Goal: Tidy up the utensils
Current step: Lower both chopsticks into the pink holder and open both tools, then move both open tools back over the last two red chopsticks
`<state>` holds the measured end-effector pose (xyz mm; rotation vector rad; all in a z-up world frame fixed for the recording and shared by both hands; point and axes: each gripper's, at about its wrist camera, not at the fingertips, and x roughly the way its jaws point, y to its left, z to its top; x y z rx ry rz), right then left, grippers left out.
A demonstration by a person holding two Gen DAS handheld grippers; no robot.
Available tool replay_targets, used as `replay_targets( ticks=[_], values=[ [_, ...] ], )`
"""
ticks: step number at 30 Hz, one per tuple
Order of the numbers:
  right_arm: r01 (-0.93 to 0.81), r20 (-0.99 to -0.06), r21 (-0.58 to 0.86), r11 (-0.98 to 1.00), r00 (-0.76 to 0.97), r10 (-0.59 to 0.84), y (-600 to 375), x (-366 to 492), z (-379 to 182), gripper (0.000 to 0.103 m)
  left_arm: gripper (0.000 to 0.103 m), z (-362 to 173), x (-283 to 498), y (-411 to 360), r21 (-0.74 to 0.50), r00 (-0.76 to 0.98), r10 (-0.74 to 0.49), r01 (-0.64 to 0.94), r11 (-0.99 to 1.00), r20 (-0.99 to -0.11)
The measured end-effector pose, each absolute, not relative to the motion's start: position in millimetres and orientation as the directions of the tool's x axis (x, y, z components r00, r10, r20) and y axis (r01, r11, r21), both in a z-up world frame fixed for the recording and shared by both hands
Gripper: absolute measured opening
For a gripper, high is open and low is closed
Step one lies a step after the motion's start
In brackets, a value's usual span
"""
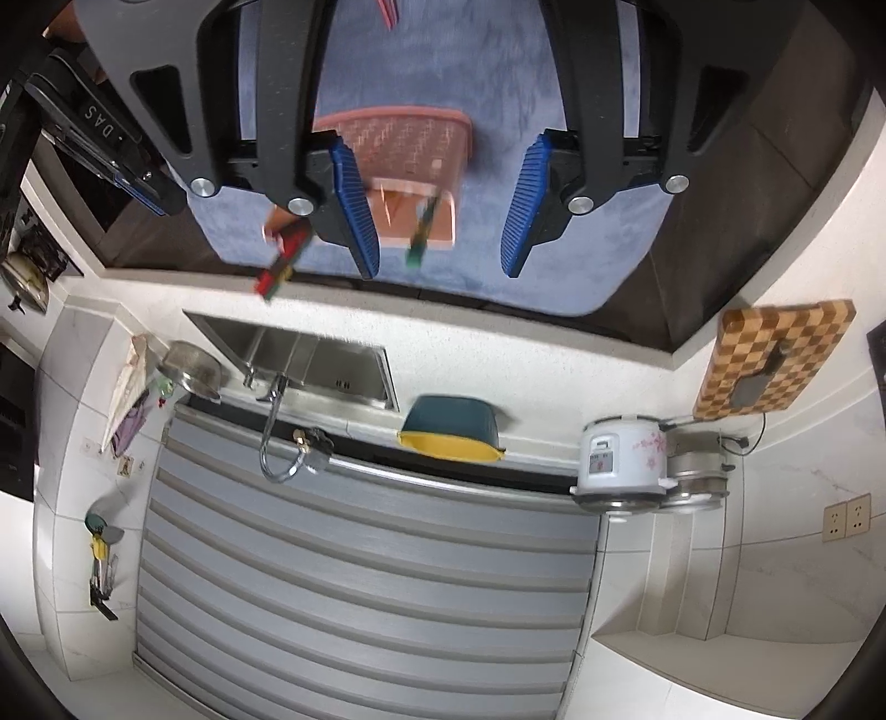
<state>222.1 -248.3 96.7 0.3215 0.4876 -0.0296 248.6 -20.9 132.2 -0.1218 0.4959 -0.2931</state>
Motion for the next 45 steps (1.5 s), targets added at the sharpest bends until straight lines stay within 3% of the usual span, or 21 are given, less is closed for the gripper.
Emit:
replay_targets(
  ticks=[10,20,37,45],
  values=[
    [0.062,-0.616,0.16,0.985,0.786,0.051,-221.0,133.7,31.3,0.025,0.048,56.2,178.7,-16.0,-0.164,0.741,-0.304,0.258,0.952,-0.599],
    [-0.006,-0.758,0.15,0.989,0.642,0.119,-181.2,59.1,-44.7,0.026,0.049,-20.6,113.2,-18.7,-0.167,0.592,-0.293,0.259,0.951,-0.75],
    [-0.068,-0.819,0.155,0.986,0.549,0.167,-151.9,38.4,-84.9,0.025,0.065,-56.3,65.7,-15.1,-0.155,0.51,-0.267,0.251,0.955,-0.818],
    [-0.028,-0.821,0.15,0.988,0.553,0.14,-160.2,39.4,-86.4,0.007,0.068,-58.1,61.3,-21.0,-0.15,0.498,-0.275,0.276,0.949,-0.823]
  ],
)
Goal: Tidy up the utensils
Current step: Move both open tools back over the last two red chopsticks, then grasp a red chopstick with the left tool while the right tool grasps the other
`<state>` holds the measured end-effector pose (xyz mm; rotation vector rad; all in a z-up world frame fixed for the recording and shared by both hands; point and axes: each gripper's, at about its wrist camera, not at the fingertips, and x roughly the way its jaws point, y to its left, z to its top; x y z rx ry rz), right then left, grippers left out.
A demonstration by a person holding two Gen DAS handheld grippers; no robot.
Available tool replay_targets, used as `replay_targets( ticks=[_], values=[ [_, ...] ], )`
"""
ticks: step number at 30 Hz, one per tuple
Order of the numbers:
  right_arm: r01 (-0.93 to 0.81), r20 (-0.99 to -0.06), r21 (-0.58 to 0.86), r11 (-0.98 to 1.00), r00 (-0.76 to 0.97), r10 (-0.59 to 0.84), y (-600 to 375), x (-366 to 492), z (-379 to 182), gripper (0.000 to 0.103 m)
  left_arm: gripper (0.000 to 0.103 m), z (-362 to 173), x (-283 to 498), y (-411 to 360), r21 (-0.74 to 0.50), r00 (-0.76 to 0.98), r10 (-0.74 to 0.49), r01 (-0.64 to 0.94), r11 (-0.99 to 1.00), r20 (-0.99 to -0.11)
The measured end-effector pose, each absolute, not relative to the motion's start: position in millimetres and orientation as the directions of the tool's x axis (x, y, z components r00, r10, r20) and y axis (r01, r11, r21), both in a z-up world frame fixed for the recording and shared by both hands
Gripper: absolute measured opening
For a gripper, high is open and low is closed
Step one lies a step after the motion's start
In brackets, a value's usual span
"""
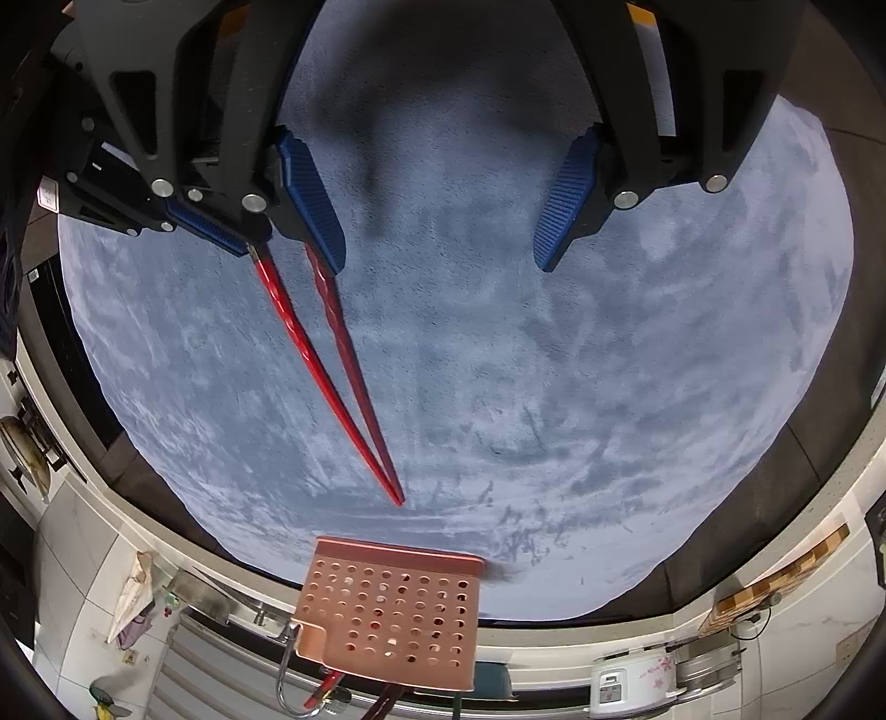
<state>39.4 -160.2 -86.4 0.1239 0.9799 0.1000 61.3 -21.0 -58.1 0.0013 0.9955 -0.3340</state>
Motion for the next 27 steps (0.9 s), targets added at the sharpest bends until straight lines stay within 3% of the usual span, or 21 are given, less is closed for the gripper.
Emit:
replay_targets(
  ticks=[22,27],
  values=[
    [0.106,-0.8,0.163,0.981,0.596,0.068,-195.0,30.9,-79.7,0.007,0.068,-74.9,54.0,-57.9,-0.169,0.42,-0.334,0.383,0.908,-0.844],
    [0.123,-0.8,0.174,0.977,0.596,0.068,-199.7,29.8,-80.8,0.007,0.057,-80.2,52.8,-59.3,-0.128,0.433,-0.301,0.384,0.914,-0.85]
  ],
)
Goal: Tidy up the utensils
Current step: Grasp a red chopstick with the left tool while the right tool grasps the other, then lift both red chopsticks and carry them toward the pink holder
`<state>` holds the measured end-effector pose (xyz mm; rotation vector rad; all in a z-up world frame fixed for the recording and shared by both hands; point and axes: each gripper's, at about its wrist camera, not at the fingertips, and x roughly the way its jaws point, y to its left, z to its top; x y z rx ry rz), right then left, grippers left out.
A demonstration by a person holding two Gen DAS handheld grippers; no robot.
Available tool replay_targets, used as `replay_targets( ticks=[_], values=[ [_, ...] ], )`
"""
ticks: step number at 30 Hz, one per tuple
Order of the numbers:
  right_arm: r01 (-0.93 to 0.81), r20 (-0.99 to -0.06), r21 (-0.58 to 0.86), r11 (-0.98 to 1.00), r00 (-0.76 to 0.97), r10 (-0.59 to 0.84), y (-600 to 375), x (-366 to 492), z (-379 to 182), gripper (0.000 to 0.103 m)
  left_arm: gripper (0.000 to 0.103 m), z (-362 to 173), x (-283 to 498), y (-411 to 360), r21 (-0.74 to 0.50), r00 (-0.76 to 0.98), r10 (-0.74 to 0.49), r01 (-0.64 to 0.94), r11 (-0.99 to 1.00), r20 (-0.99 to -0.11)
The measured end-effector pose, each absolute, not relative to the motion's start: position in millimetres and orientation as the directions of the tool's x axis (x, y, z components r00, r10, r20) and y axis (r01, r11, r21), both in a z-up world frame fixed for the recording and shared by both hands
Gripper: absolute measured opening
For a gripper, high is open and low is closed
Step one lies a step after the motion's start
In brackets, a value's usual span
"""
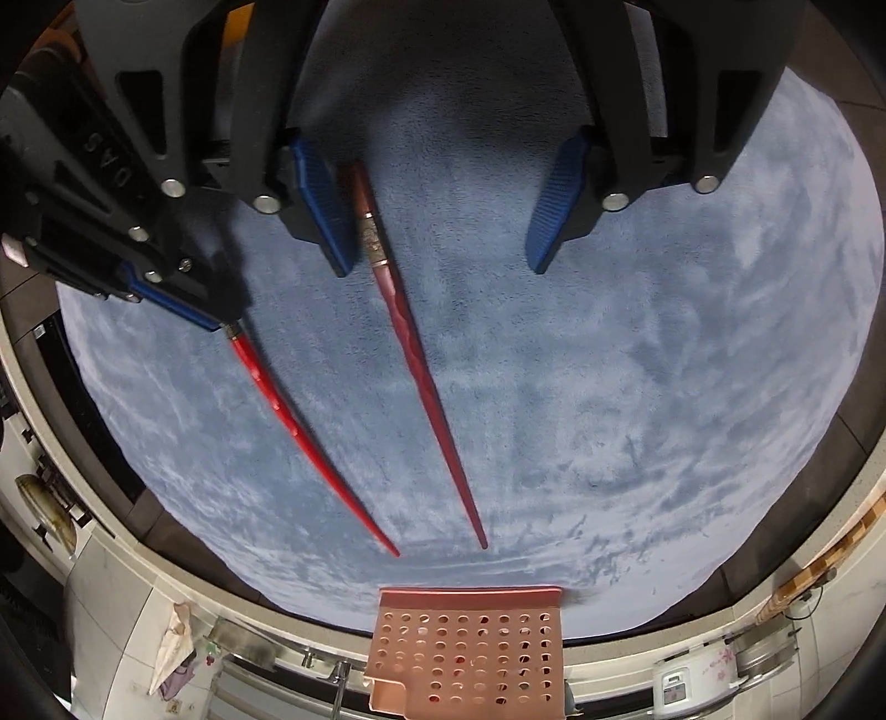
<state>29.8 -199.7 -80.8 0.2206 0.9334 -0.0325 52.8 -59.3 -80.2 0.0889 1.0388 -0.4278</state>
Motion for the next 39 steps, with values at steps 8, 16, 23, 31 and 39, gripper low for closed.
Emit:
replay_targets(
  ticks=[8,16,23,31,39],
  values=[
    [0.121,-0.801,0.176,0.977,0.594,0.071,-198.5,29.3,-81.5,0.007,0.018,-79.2,54.0,-52.5,-0.128,0.445,-0.302,0.38,0.916,-0.843],
    [0.111,-0.793,0.169,0.979,0.606,0.068,-196.9,26.5,-76.6,0.007,0.008,-69.6,56.7,-40.3,-0.146,0.464,-0.31,0.356,0.923,-0.83],
    [0.098,-0.765,0.152,0.983,0.642,0.054,-199.1,21.8,-58.8,0.007,0.008,-42.5,58.2,-27.1,-0.152,0.522,-0.318,0.335,0.93,-0.792],
    [0.099,-0.704,0.19,0.977,0.707,0.065,-209.4,20.3,-19.3,0.007,0.007,-3.0,64.7,-13.7,-0.191,0.582,-0.348,0.314,0.93,-0.735],
    [0.081,-0.61,0.217,0.973,0.789,0.07,-219.9,36.9,36.0,0.007,0.007,46.6,83.7,-9.3,-0.206,0.666,-0.371,0.316,0.926,-0.648]
  ],
)
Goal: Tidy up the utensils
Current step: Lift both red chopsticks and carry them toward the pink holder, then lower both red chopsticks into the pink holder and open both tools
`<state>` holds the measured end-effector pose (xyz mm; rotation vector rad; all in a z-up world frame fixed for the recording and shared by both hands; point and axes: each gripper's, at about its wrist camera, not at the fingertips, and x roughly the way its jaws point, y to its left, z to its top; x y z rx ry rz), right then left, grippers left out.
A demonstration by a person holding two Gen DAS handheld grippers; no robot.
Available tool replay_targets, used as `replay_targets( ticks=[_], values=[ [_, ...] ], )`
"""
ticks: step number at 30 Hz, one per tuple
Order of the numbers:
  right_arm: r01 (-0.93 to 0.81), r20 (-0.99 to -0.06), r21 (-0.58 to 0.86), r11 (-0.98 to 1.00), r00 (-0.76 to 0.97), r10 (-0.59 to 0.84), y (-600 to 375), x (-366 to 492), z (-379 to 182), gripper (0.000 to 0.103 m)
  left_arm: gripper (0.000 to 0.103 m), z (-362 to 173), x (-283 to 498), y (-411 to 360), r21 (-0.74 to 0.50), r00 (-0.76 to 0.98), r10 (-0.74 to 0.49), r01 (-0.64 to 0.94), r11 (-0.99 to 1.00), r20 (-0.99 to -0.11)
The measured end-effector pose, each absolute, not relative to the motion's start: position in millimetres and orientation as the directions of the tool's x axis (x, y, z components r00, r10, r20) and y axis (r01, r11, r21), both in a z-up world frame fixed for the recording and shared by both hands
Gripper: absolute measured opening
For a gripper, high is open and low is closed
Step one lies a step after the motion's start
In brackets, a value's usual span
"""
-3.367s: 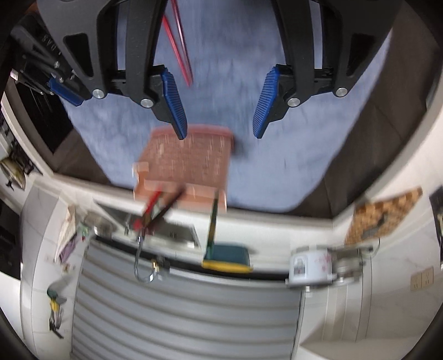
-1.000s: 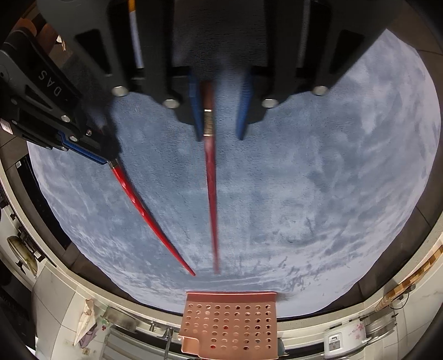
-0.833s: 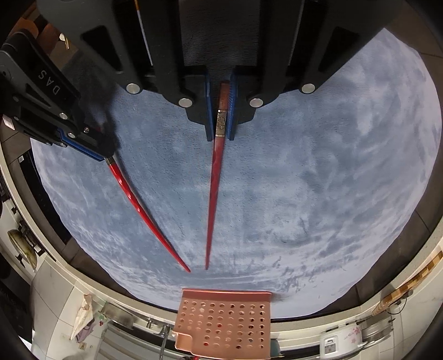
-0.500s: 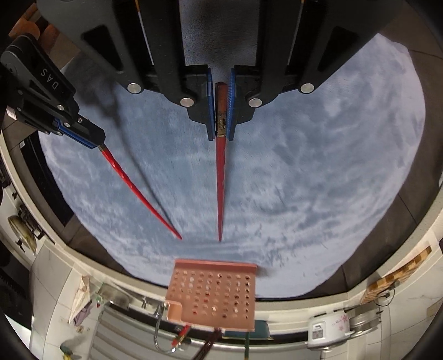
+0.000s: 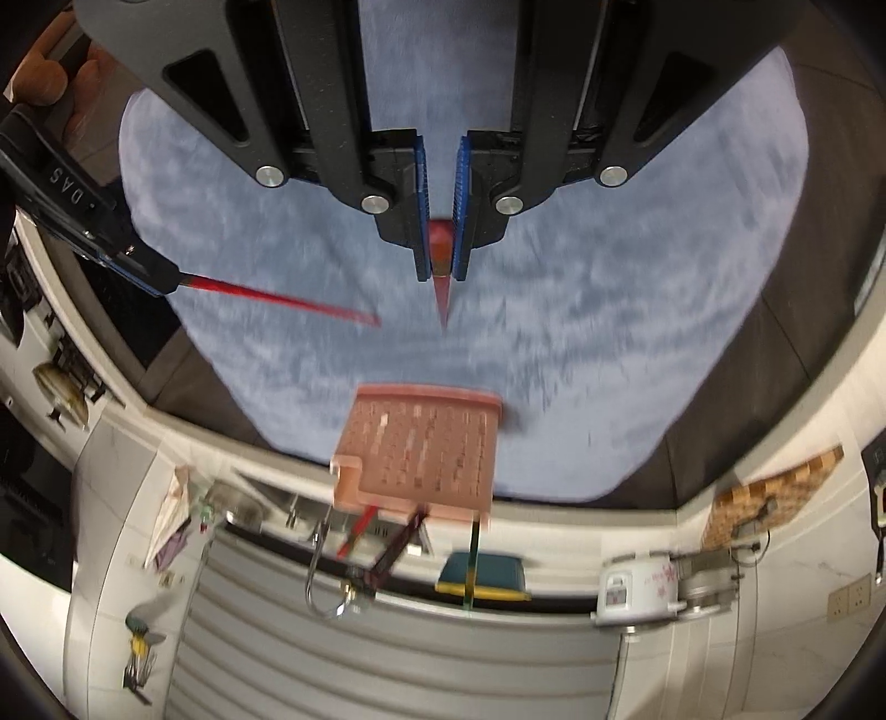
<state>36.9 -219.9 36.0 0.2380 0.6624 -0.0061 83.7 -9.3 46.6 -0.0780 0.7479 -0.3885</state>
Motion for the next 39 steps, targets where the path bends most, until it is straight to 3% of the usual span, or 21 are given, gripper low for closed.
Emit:
replay_targets(
  ticks=[8,16,30,39],
  values=[
    [0.064,-0.494,0.211,0.975,0.868,0.049,-227.0,68.0,88.7,0.007,0.007,94.6,115.8,-7.2,-0.223,0.74,-0.381,0.309,0.924,-0.554],
    [0.062,-0.438,0.239,0.969,0.898,0.05,-237.0,93.9,116.8,0.007,0.007,132.0,149.5,-7.8,-0.228,0.781,-0.386,0.313,0.922,-0.491],
    [0.036,-0.247,0.279,0.96,0.968,0.036,-257.3,166.5,198.5,0.007,0.007,221.8,221.6,-20.1,-0.212,0.883,-0.379,0.329,0.92,-0.275],
    [0.055,-0.202,0.299,0.953,0.979,0.007,-264.5,230.7,212.4,0.007,0.007,224.5,275.5,-31.7,-0.19,0.903,-0.344,0.302,0.934,-0.257]
  ],
)
